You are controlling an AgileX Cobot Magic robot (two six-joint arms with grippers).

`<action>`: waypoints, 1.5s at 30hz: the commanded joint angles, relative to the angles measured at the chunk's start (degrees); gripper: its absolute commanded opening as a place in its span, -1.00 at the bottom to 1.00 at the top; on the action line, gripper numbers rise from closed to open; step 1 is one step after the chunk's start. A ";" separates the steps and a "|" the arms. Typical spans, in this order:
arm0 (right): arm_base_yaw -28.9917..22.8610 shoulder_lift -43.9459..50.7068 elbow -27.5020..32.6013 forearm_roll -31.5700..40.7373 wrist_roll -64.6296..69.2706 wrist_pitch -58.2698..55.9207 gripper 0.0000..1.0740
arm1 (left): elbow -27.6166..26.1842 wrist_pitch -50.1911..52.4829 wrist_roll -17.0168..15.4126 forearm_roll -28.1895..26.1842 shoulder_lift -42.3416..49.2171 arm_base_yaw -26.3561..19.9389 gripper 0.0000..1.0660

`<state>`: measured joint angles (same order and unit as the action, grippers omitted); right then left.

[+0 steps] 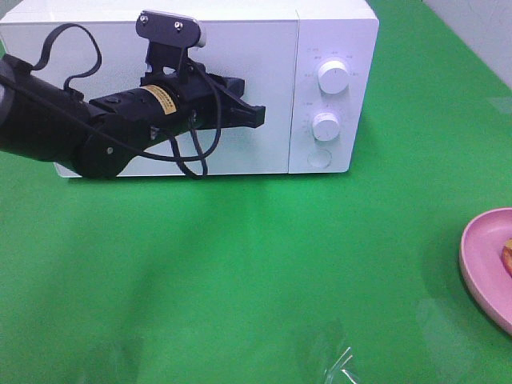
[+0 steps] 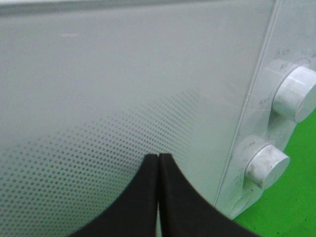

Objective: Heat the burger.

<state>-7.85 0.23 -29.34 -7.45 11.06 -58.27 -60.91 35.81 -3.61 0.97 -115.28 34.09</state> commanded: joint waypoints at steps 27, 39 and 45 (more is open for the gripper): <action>0.40 1.49 0.11 0.17 -0.40 0.52 0.36 | -1.78 -74.31 -0.63 -6.30 17.70 7.79 0.85; 0.40 1.49 0.11 0.17 -0.40 0.52 0.36 | -1.78 -90.53 -1.83 -6.53 25.04 -0.52 0.85; 0.40 1.49 0.11 0.17 -0.40 0.52 0.36 | -1.78 -95.05 -1.66 -6.88 29.11 -9.17 0.85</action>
<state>-7.85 0.23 -29.34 -7.45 11.06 -58.27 -62.51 -57.87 -4.93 -5.39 -86.92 25.38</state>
